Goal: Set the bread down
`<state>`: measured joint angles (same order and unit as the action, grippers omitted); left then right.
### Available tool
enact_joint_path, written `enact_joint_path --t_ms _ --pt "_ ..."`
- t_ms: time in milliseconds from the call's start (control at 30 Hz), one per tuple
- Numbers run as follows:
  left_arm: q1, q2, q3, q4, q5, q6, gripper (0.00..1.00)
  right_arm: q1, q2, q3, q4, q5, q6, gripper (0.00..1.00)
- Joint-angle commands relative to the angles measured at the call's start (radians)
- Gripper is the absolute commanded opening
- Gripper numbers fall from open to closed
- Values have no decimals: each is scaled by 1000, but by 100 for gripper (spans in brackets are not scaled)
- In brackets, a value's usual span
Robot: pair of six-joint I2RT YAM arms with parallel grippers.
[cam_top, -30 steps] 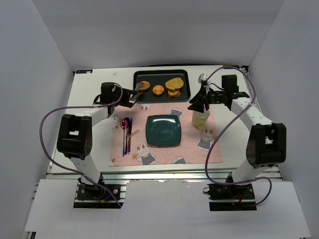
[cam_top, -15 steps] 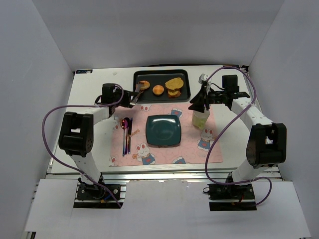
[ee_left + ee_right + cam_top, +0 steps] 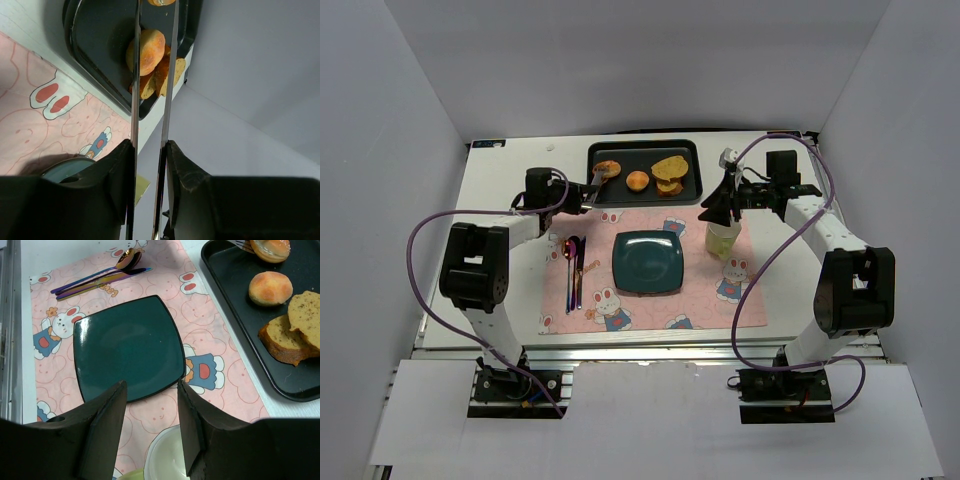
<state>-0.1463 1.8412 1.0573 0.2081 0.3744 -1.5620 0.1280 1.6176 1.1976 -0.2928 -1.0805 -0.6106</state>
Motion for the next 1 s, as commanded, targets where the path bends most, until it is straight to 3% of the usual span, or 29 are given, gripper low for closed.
enact_joint_path --t_ms 0,100,333,567,700,800,967 --pt "-1 -17 -2 42 6 -3 11 -8 -28 20 -17 -33 -15 50" --pt "-3 -37 22 36 17 34 1 -11 -36 19 -25 -36 -17 50" --pt "-1 -140 76 -58 50 238 0 -16 -48 20 -46 -39 -34 50" --pt "-3 -371 -118 -45 202 344 0 -18 -55 29 -81 -47 -57 50" --pt "-9 -552 -201 -310 242 511 0 -19 -61 26 -98 -55 -80 51" --pt "-18 -661 -214 -658 251 672 0 -19 -58 20 -111 -67 -94 51" --pt "-42 -807 -264 -811 288 718 0 -19 -48 31 -129 -76 -110 52"
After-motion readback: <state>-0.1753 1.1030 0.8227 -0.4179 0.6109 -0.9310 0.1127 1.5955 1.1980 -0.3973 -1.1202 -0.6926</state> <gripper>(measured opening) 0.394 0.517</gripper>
